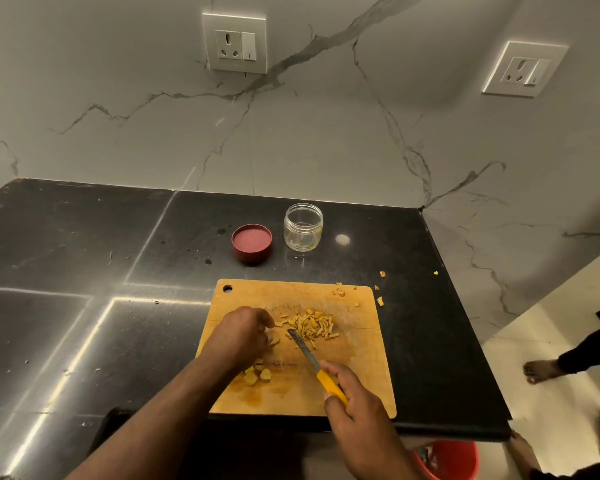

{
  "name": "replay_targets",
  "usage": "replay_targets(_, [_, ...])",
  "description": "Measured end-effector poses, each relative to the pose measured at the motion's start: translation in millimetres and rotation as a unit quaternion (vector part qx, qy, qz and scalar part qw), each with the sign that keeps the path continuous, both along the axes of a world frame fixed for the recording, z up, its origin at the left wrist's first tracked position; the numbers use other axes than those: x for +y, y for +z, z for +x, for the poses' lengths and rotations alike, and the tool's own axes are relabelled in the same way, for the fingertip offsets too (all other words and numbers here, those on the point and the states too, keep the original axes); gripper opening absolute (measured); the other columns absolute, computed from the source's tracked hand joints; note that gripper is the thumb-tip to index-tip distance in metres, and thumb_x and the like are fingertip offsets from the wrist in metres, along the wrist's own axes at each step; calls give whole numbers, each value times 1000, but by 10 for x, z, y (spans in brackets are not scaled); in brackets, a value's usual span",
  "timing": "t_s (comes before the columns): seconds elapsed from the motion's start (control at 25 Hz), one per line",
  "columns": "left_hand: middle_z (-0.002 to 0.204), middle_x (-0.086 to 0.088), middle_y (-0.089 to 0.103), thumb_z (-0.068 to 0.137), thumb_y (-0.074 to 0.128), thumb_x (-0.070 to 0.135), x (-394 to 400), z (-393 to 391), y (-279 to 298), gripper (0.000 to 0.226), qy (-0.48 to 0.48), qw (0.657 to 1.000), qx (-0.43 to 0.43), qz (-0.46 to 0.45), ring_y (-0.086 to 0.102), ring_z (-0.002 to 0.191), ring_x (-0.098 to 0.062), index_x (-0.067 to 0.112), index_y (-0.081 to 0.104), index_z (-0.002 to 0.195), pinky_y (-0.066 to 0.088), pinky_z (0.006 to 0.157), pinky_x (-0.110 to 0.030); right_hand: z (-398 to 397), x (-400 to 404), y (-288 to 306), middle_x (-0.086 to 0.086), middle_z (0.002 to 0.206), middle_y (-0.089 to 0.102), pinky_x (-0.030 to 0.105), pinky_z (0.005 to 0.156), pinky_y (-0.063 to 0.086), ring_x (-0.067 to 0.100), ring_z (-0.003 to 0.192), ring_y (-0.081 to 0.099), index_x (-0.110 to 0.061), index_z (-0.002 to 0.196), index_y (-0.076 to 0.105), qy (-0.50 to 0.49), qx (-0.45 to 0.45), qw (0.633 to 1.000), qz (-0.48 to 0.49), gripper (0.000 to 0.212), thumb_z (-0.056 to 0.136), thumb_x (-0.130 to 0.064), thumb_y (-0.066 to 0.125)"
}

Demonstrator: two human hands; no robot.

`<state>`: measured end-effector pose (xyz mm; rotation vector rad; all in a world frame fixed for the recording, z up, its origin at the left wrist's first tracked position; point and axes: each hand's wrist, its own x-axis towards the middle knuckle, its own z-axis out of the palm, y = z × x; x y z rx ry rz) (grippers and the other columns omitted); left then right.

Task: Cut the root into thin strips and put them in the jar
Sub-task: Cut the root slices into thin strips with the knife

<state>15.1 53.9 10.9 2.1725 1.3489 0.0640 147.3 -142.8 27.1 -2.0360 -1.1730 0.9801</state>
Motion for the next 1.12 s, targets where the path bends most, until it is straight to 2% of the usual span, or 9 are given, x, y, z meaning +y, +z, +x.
replay_targets(0.12, [119, 5, 68, 92, 70, 20, -29, -8, -31, 34, 14, 1000, 10, -7, 61, 99, -11, 25, 68, 125, 54, 83, -24, 41, -23, 18, -10, 100, 62, 17, 67, 43, 4, 79, 58, -53, 127, 45, 17, -7, 1000, 1, 38, 99, -27, 47])
replay_targets(0.28, [115, 6, 66, 92, 68, 18, -96, 28, -39, 30, 44, 999, 18, -13, 64, 87, -8, 25, 69, 122, 60, 76, -27, 108, -18, 26, -12, 106, 60, 13, 66, 42, 3, 83, 58, -51, 131, 43, 47, -10, 999, 11, 39, 100, -27, 45])
replay_targets(0.48, [112, 4, 65, 92, 66, 17, -143, 48, -54, 33, 73, 997, 18, -20, 68, 78, -9, 24, 66, 124, 62, 74, -31, 175, -53, -42, -14, 97, 56, 16, 69, 41, 5, 84, 56, -53, 129, 42, 70, -33, 997, 10, 40, 98, -27, 47])
replay_targets(0.64, [110, 6, 66, 92, 65, 24, -163, 34, -72, 33, 67, 997, 25, -1, 66, 84, -10, 27, 66, 125, 61, 77, -33, 158, -29, -42, -15, 101, 56, 13, 69, 40, 5, 88, 57, -53, 130, 41, 65, -43, 997, 7, 41, 98, -29, 47])
replay_targets(0.8, [111, 4, 69, 91, 64, 28, -204, 9, -96, 28, 46, 997, 33, 62, 64, 94, -15, 26, 70, 119, 59, 82, -36, 50, 10, -29, -14, 108, 58, 15, 72, 40, 5, 91, 57, -53, 130, 41, 48, -49, 998, -3, 39, 99, -29, 46])
replay_targets(1.12, [112, 4, 70, 91, 67, 29, -152, -41, -144, 26, 26, 997, -10, 67, 65, 92, -13, 26, 70, 117, 59, 84, -36, -196, 53, -6, -11, 113, 56, 13, 68, 39, 5, 91, 57, -47, 140, 35, 40, -94, 995, -4, 44, 101, -27, 40])
